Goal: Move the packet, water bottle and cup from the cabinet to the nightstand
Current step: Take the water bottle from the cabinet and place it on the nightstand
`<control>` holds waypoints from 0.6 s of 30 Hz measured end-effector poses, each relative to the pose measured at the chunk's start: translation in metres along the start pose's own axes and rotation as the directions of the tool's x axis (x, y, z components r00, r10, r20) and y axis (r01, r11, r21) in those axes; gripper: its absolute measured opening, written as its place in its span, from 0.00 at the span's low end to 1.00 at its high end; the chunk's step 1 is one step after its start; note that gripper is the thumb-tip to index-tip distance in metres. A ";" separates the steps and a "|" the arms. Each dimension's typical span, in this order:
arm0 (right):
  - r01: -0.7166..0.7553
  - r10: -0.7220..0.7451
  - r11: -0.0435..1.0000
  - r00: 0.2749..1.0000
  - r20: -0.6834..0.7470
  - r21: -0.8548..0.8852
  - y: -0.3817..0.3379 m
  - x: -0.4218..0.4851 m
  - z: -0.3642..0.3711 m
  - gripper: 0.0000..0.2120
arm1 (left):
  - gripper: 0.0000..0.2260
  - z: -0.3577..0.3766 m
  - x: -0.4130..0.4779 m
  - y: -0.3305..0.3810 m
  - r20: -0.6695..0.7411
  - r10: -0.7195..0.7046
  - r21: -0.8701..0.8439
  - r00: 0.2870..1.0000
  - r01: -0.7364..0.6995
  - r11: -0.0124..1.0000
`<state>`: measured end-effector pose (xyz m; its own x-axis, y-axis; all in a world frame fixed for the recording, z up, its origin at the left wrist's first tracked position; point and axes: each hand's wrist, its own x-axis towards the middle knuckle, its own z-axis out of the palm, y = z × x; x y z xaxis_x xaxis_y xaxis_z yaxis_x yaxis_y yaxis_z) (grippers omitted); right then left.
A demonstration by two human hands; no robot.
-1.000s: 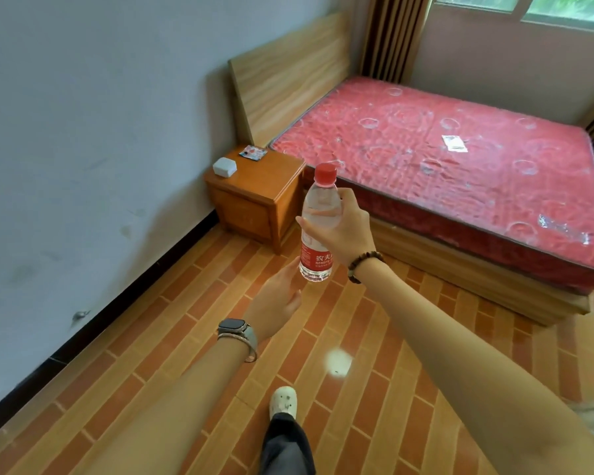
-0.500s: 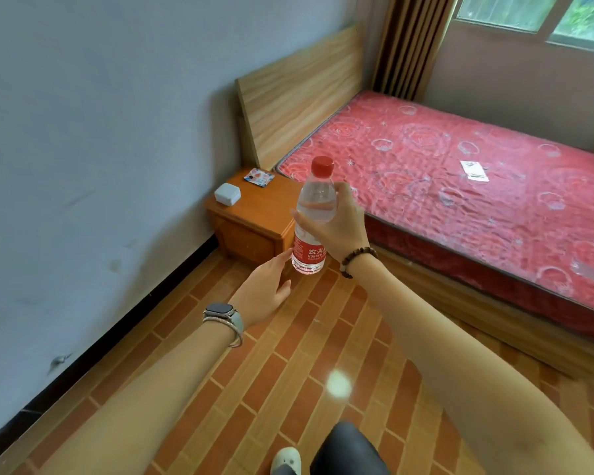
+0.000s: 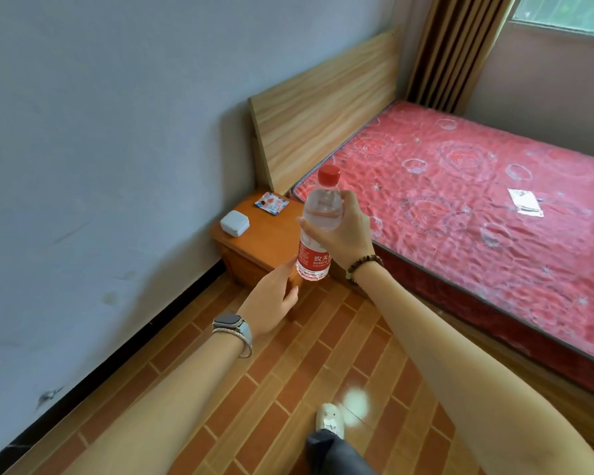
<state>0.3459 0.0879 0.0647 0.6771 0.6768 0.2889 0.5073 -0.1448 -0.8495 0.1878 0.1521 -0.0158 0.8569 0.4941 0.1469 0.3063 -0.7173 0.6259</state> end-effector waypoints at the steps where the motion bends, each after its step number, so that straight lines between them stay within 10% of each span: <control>1: -0.003 0.003 1.000 1.000 0.007 0.015 0.004 0.017 0.000 0.29 | 0.27 -0.001 0.016 0.000 -0.009 -0.017 0.002 1.000 0.017 1.000; 18: -0.029 0.015 0.996 0.985 0.170 0.083 0.069 0.203 0.055 0.31 | 0.27 0.011 0.184 -0.067 -0.044 -0.231 -0.051 0.972 0.229 0.972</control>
<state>0.4885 0.2551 0.0404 0.5843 0.7872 0.1973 0.4414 -0.1043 -0.8912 0.3289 0.2858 -0.0390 0.7435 0.6680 0.0320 0.4729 -0.5590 0.6811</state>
